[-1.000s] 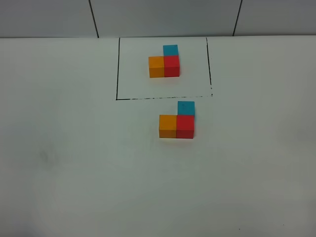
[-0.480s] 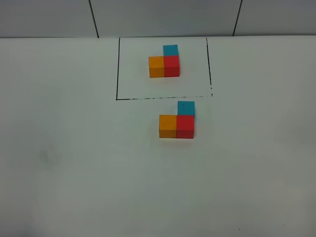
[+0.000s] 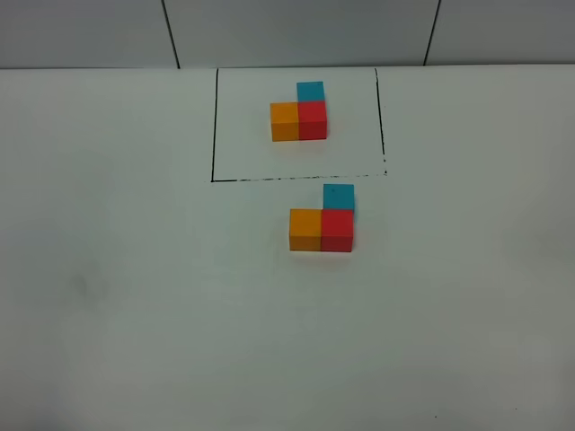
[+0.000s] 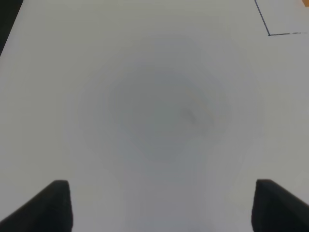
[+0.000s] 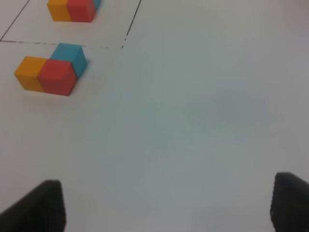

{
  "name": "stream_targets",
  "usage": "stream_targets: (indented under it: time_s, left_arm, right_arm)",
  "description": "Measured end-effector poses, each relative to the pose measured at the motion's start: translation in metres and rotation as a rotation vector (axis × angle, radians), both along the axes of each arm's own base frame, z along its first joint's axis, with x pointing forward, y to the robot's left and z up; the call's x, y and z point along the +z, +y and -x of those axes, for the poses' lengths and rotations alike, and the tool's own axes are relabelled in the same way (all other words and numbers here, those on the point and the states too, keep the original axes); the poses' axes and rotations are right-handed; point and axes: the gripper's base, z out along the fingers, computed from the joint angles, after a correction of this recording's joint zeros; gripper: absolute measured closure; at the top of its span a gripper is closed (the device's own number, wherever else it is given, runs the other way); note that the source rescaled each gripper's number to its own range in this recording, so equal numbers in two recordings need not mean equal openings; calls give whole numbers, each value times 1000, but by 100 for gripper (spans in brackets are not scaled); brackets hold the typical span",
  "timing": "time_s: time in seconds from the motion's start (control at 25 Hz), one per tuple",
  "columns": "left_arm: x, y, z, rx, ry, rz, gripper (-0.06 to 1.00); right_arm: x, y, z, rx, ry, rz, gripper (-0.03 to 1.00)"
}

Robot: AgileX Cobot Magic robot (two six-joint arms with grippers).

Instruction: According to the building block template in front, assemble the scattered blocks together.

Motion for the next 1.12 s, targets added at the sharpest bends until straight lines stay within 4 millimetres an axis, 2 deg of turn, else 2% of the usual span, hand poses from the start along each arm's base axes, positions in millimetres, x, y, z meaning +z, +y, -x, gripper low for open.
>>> stream_targets:
  time_s: [1.12]
  left_arm:
    - [0,0,0,1,0,1,21]
  right_arm:
    - [0,0,0,0,0,-1,24]
